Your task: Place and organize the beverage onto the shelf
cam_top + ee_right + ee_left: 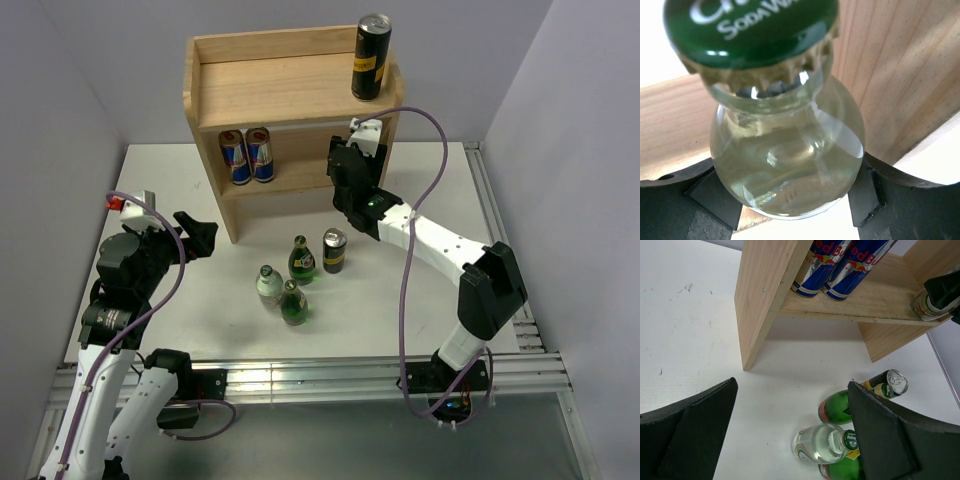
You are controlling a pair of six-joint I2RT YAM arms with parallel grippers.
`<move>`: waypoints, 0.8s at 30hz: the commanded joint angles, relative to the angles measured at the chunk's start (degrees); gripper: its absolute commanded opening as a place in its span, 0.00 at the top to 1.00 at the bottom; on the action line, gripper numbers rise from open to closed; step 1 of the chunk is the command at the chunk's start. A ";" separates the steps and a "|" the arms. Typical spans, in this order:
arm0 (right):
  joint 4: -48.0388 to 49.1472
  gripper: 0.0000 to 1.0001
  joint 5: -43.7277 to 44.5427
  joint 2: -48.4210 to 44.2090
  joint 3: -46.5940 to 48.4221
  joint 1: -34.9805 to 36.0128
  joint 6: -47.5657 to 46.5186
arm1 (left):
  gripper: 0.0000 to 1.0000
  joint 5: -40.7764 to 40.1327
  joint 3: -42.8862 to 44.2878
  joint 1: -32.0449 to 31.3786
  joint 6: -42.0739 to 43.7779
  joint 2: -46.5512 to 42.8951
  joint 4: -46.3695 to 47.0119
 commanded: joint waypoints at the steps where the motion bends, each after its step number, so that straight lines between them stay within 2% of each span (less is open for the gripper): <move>1: 10.93 1.00 4.20 -0.13 1.67 -1.02 0.73 | 0.01 1.24 0.26 0.25 1.02 -0.41 2.06; 13: 10.41 1.00 5.44 2.42 1.05 -0.93 3.29 | 0.01 0.98 0.35 0.25 1.11 -0.40 2.06; 15: 9.62 0.91 5.08 2.59 1.31 -1.02 3.64 | 0.01 1.06 0.35 0.25 1.11 -0.41 2.06; 16: 9.18 0.73 4.91 2.59 1.23 -1.02 3.72 | 0.01 0.98 0.35 0.25 1.20 -0.49 1.97; 18: 8.56 0.52 4.38 2.59 1.05 -0.93 4.07 | 0.01 0.98 0.34 0.25 1.11 -0.49 1.97; 19: 8.38 0.33 4.29 2.42 0.97 -1.01 4.25 | 0.01 1.06 0.26 0.25 1.02 -0.49 1.88; 20: 8.38 0.25 4.20 2.42 0.79 -0.93 4.25 | 0.01 0.89 0.26 0.25 1.02 -0.67 1.97; 22: 8.03 0.19 4.20 2.16 0.18 -0.93 4.60 | 0.01 0.80 0.26 0.25 1.02 -0.67 1.97; 24: 7.94 0.17 4.20 1.98 -0.26 -0.93 4.78 | 0.01 0.80 0.34 0.25 1.02 -0.67 1.88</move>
